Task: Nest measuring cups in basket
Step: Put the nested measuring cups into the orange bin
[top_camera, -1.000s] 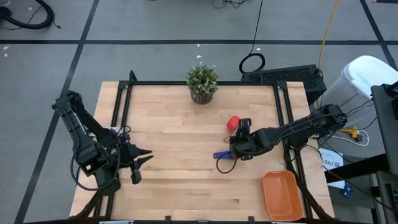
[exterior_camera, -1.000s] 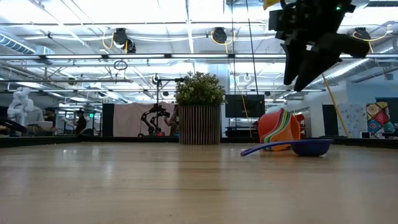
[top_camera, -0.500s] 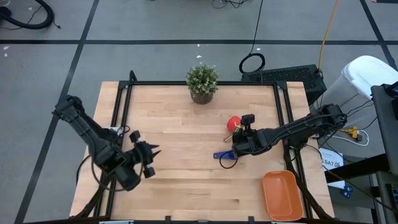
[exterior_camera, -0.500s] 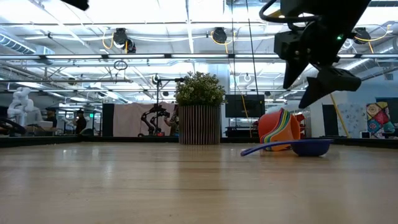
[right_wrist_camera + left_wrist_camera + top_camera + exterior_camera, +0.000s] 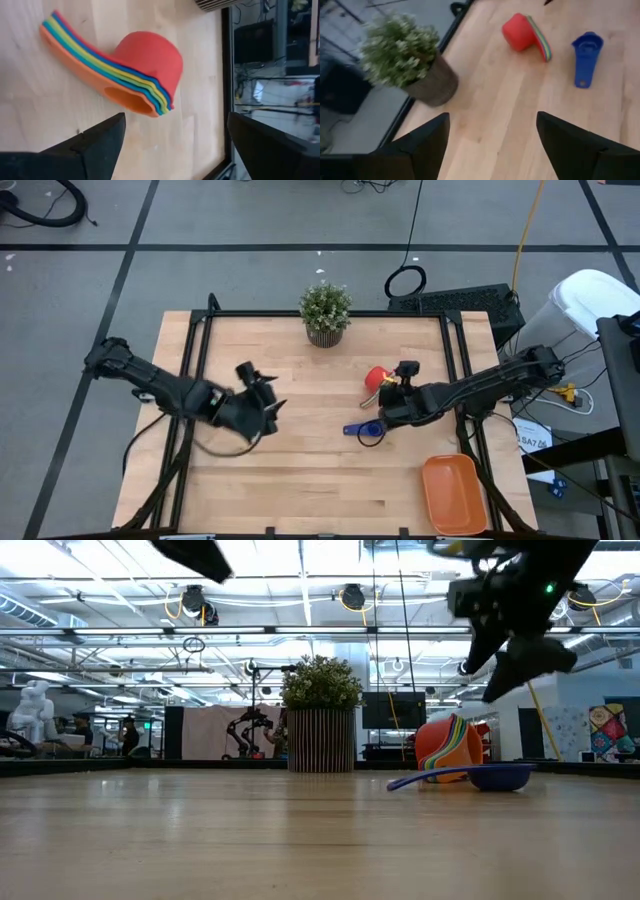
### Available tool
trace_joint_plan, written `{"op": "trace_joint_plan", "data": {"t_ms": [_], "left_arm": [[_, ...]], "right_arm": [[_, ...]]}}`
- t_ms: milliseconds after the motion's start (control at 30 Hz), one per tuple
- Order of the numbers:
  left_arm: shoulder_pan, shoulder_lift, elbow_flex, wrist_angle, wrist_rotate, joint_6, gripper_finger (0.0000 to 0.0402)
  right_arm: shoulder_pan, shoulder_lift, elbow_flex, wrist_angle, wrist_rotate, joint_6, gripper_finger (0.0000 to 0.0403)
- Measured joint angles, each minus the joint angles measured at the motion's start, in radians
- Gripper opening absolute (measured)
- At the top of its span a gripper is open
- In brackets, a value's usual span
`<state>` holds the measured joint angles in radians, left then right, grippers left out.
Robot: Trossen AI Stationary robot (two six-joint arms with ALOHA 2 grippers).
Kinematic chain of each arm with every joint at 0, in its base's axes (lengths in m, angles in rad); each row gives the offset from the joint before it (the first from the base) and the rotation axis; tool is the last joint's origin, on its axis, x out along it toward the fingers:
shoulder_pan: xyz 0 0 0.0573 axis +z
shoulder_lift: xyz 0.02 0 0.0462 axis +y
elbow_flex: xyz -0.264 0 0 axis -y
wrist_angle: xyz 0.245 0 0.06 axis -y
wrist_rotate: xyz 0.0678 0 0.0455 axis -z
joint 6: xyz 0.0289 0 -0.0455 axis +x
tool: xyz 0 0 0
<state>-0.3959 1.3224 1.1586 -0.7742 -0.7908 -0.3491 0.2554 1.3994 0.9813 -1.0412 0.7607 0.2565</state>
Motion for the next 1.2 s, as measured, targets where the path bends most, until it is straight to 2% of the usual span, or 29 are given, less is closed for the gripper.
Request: {"op": "trace_joint_plan", "data": {"t_ms": [167,300,433,567,700,767,967,1200], "left_arm": [[0.155,0.0,-0.099,0.285,0.169,0.205,0.0299],[0.255,0.0,-0.209,0.517,0.306,0.299,0.0275],[0.327,0.0,-0.295,0.697,0.38,0.368,0.0248],[0.387,0.007,-0.306,0.721,0.443,0.422,0.0225],[0.435,0.067,-0.302,0.724,0.484,0.473,0.0215],[0.449,0.115,-0.297,0.778,0.503,0.5,0.0215],[0.459,0.25,-0.258,0.799,0.507,0.575,0.0236],[0.49,0.382,-0.126,0.802,0.516,0.675,0.0257]], "right_arm": [[0.0,-0.137,-0.015,0.001,-0.01,0.103,0.0341],[0.0,-0.243,-0.094,0.045,-0.102,0.203,0.0341],[0.0,-0.316,-0.199,0.11,-0.164,0.298,0.0341],[0.0,-0.342,-0.256,0.195,-0.162,0.323,0.0341],[-0.03,-0.338,-0.28,0.288,-0.159,0.277,0.0341],[-0.052,-0.334,-0.291,0.302,-0.159,0.262,0.0341],[-0.1,-0.344,-0.336,0.311,-0.16,0.249,0.0341],[-0.131,-0.347,-0.369,0.42,-0.16,0.177,0.0341]]}}
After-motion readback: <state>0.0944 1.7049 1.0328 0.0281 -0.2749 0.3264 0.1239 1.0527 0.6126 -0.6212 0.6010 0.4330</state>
